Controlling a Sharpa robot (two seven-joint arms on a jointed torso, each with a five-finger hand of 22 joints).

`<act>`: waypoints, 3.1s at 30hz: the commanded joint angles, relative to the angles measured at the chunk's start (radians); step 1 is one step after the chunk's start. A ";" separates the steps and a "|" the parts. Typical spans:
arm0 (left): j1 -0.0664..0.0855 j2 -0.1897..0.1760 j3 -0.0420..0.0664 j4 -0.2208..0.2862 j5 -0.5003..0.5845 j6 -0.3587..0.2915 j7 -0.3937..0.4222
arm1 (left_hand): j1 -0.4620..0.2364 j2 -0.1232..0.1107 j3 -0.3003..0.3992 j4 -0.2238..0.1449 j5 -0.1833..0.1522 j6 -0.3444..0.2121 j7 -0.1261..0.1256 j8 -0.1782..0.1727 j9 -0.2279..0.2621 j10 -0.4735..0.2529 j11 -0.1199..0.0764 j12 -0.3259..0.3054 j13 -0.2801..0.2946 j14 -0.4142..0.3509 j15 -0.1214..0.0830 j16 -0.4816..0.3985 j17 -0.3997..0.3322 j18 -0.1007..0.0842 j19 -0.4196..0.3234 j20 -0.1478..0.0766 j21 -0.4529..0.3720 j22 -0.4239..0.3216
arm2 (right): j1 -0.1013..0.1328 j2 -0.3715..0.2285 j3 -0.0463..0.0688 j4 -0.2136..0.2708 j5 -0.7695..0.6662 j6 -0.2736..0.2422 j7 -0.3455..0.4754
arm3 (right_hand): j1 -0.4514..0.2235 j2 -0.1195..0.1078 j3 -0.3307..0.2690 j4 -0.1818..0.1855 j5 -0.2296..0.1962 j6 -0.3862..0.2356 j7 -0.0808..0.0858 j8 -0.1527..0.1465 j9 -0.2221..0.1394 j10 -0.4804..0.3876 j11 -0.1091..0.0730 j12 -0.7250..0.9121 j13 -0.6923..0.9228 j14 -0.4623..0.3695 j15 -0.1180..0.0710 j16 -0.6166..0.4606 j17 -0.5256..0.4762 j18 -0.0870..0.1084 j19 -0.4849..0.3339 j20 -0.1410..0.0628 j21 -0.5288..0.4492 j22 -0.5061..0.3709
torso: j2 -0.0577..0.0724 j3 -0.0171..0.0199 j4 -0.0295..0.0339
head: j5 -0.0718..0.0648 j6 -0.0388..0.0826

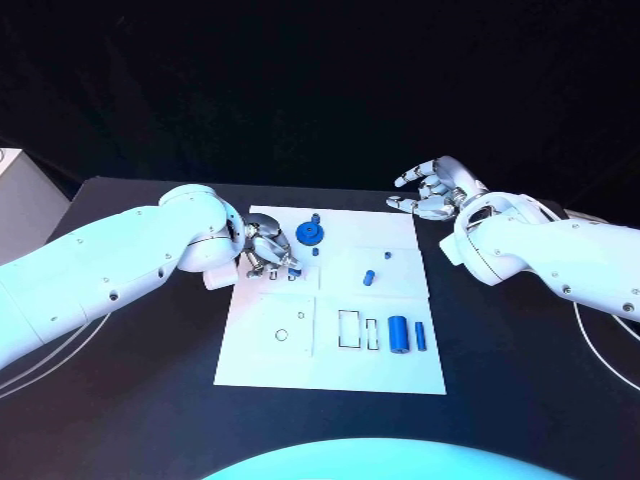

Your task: Assemble the parts on the task board

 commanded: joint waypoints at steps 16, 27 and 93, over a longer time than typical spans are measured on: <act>0.000 0.013 -0.003 -0.017 -0.168 -0.021 0.000 | -0.049 -0.005 0.194 -0.216 0.090 0.070 -0.040 0.001 0.153 0.059 -0.013 0.030 0.044 0.062 -0.020 0.027 0.129 -0.024 0.051 -0.012 0.044 0.069 | -0.001 0.001 0.000 0.008 0.002 0.014 0.003 | -0.011 0.003 -0.002 -0.002 0.003 -0.003 0.000 0.006 0.001 -0.007 -0.003 0.000 0.091 0.081 0.005 -0.006 0.185 0.014 0.025 0.008 -0.005 0.140 | 0.001 -0.0005 0.0001 | 0.005 -0.004; 0.000 0.025 -0.008 -0.021 -0.176 -0.007 0.000 | -0.058 -0.004 0.191 -0.213 0.092 0.077 -0.045 0.004 0.156 0.070 -0.017 0.037 0.055 0.067 -0.022 0.033 0.144 -0.026 0.057 -0.014 0.048 0.078 | -0.001 0.002 0.000 0.012 0.004 0.016 0.002 | -0.012 0.003 -0.002 -0.001 0.003 -0.003 0.000 0.006 0.001 -0.008 -0.003 0.000 0.090 0.081 0.005 -0.006 0.185 0.014 0.024 0.008 -0.006 0.139 | 0.003 -0.0011 -0.0002 | 0.009 -0.008; -0.010 0.055 -0.015 -0.038 -0.188 0.071 -0.003 | -0.091 0.009 0.182 -0.193 0.093 0.100 -0.060 0.018 0.173 0.097 -0.029 0.051 0.077 0.075 -0.032 0.040 0.164 -0.032 0.078 -0.023 0.062 0.109 | -0.001 0.008 0.000 0.011 0.002 0.026 -0.002 | -0.015 0.004 -0.003 -0.002 0.006 -0.004 0.000 0.009 0.002 -0.007 -0.004 0.001 0.090 0.082 0.005 -0.006 0.186 0.014 0.025 0.008 -0.005 0.140 | 0.003 0.0007 0.0004 | 0.007 -0.031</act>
